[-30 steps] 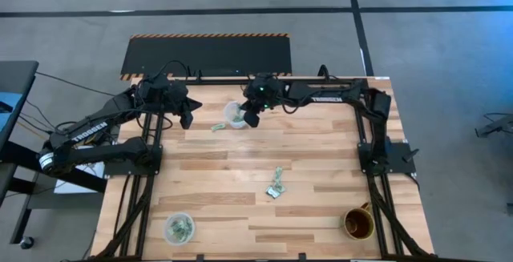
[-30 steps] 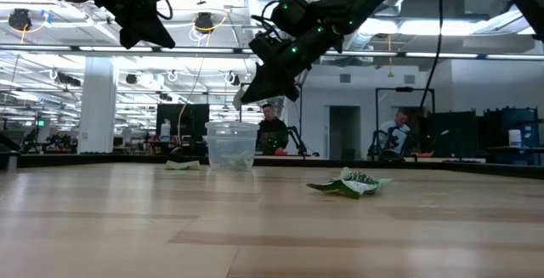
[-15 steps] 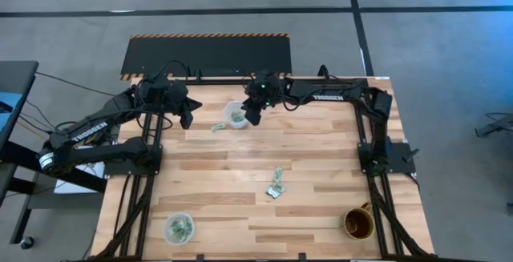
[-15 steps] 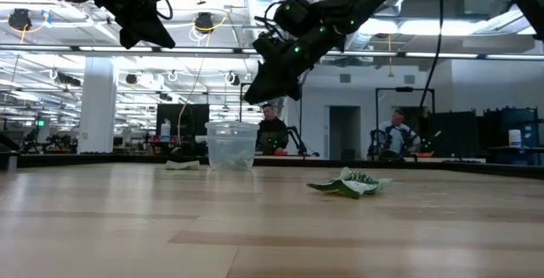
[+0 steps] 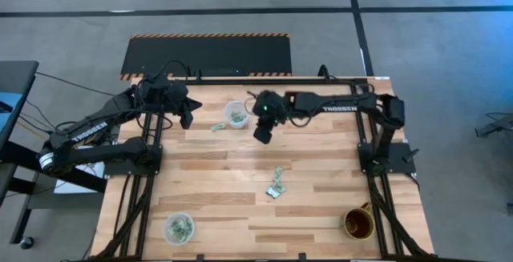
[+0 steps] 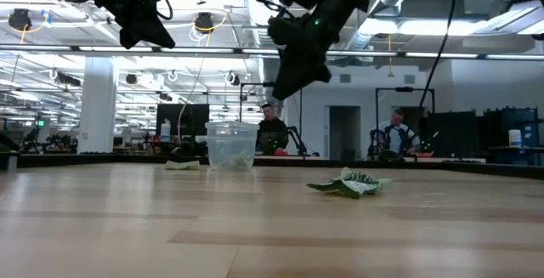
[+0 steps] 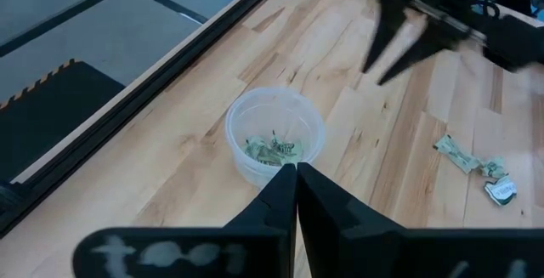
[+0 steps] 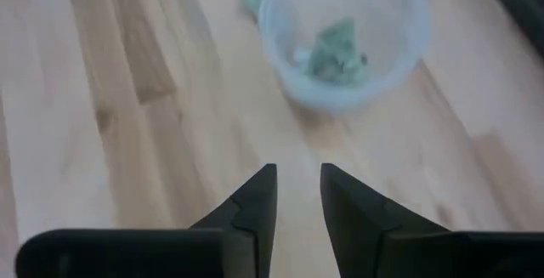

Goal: Pick and place Stevia / Truvia into bins
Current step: Put the stevia packet into the top transparent container

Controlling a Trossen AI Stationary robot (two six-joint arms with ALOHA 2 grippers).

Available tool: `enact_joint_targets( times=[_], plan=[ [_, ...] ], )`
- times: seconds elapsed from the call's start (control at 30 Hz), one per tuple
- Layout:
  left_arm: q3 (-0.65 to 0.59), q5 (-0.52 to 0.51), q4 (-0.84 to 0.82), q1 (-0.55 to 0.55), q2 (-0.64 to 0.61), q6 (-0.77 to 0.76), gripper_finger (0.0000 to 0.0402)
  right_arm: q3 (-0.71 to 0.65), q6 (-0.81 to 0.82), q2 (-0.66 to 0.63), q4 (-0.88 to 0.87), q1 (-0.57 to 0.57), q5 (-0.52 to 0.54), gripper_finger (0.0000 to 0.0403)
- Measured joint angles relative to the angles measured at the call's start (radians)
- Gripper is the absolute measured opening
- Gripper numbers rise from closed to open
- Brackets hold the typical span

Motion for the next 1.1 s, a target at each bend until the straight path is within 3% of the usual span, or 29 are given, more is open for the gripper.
enact_joint_targets(
  times=[0.27, 0.57, 0.77, 1.1],
  plan=[
    [0.000, 0.000, 0.000, 0.000, 0.000, 0.000, 0.0000, -0.016, 0.317, -0.039, -0.137, 0.080, 0.177, 0.0077],
    [0.000, 0.000, 0.000, 0.000, 0.000, 0.000, 0.0000, -0.020, 0.496, -0.028, -0.180, 0.088, 0.229, 0.0077],
    [0.000, 0.000, 0.000, 0.000, 0.000, 0.000, 0.0000, -0.102, 0.637, -0.038, -0.144, 0.113, 0.234, 0.0077],
    [0.000, 0.000, 0.000, 0.000, 0.000, 0.000, 0.0000, -0.191, 0.830, -0.039, 0.134, 0.181, 0.230, 0.0077]
  ],
)
